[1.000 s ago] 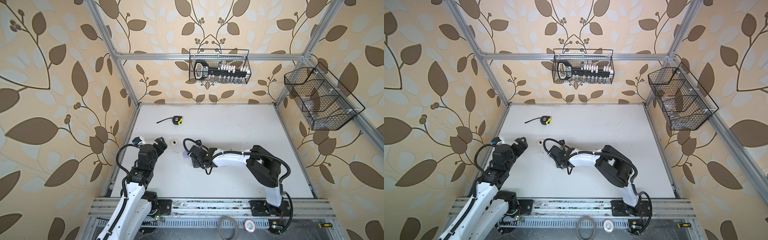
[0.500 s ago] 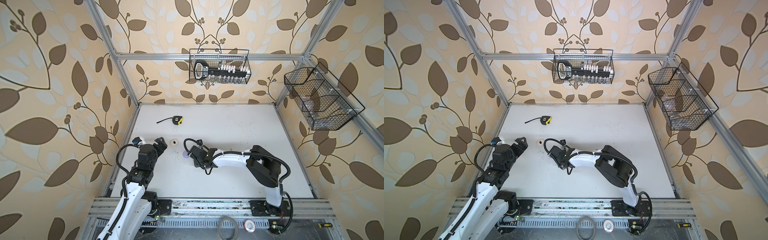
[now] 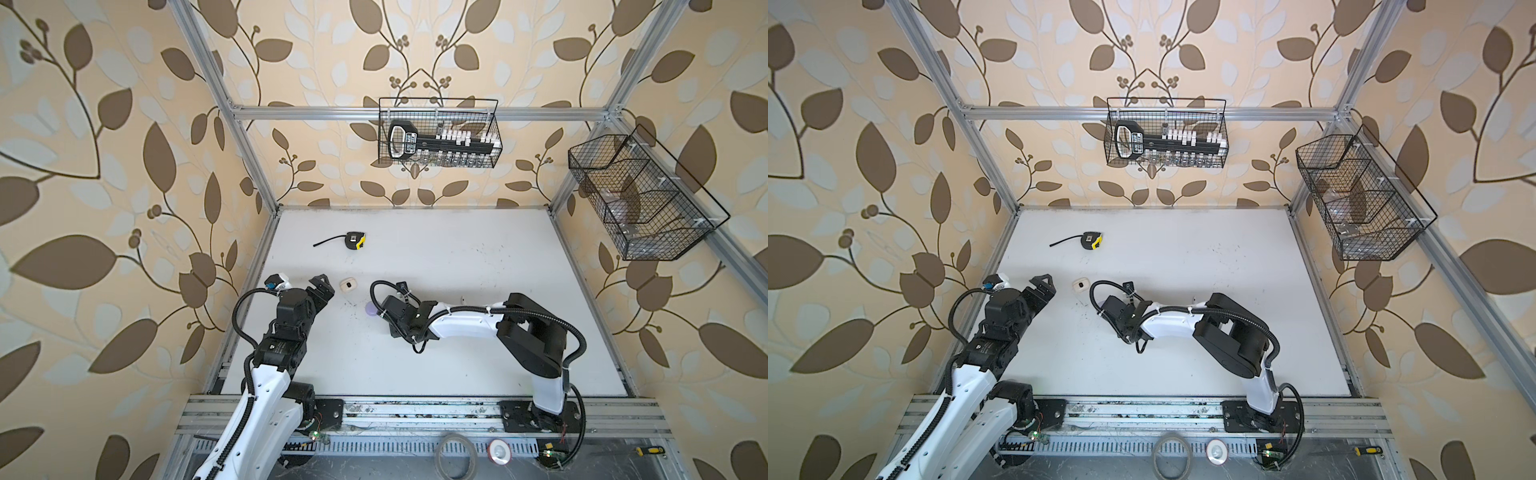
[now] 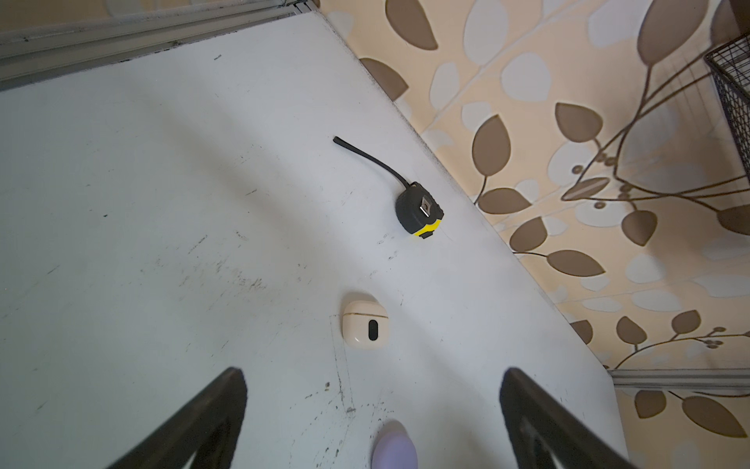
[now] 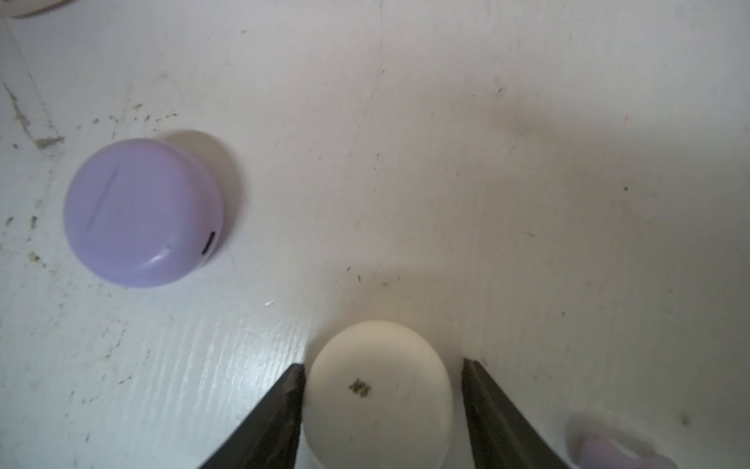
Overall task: Insert wireless bluetooth earbuds into charging case
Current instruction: Pick up the charging case from the center of the table.
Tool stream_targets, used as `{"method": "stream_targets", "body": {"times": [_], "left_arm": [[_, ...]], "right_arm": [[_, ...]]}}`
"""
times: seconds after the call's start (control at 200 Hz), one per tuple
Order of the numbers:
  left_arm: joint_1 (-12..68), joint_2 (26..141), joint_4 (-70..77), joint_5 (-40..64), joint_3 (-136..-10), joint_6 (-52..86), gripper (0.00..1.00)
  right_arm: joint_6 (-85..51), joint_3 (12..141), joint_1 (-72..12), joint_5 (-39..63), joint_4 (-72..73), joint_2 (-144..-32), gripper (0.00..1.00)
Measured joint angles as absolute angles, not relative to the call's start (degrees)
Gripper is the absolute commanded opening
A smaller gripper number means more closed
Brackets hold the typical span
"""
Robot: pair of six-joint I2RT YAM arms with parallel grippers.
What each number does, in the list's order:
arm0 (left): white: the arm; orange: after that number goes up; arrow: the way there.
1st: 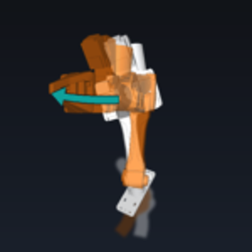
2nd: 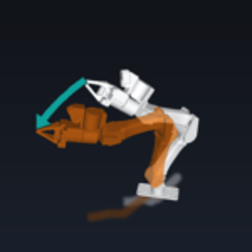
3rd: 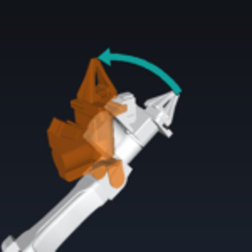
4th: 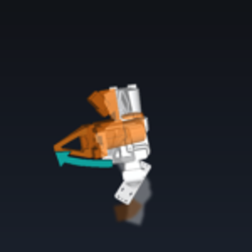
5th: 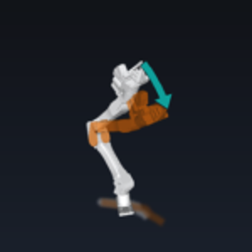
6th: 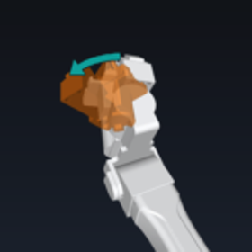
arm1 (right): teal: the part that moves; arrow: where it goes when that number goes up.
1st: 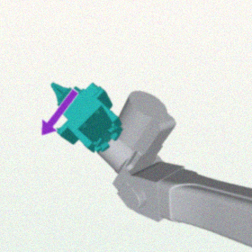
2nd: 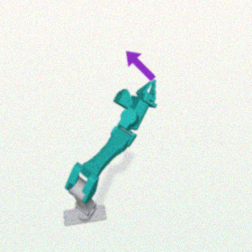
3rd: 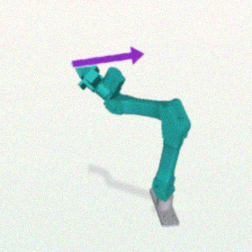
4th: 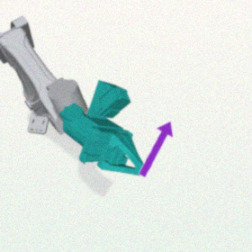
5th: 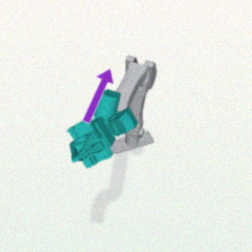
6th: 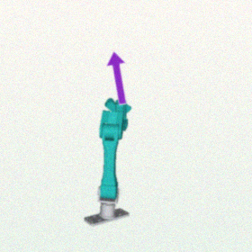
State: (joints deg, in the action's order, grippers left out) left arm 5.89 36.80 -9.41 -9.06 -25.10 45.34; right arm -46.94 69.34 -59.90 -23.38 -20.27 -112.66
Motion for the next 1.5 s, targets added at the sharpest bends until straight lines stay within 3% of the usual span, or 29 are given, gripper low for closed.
{"method": "stream_targets", "body": {"times": [0.87, 1.165, 1.5], "left_arm": [[5.89, 36.80, -9.41, -8.97, -25.10, 45.36, 0.99], [5.89, 36.80, -9.39, -8.97, -25.10, 45.36, 0.99], [5.89, 37.23, -8.62, -6.59, -25.21, 45.34, 0.99]], "right_arm": [[-46.87, 68.20, -60.16, -23.81, -20.34, -111.98, 0.65], [-46.89, 68.75, -60.16, -24.23, -20.36, -112.49, 0.57], [-44.47, 67.88, -60.27, -25.58, -18.31, -112.20, 0.40]]}}
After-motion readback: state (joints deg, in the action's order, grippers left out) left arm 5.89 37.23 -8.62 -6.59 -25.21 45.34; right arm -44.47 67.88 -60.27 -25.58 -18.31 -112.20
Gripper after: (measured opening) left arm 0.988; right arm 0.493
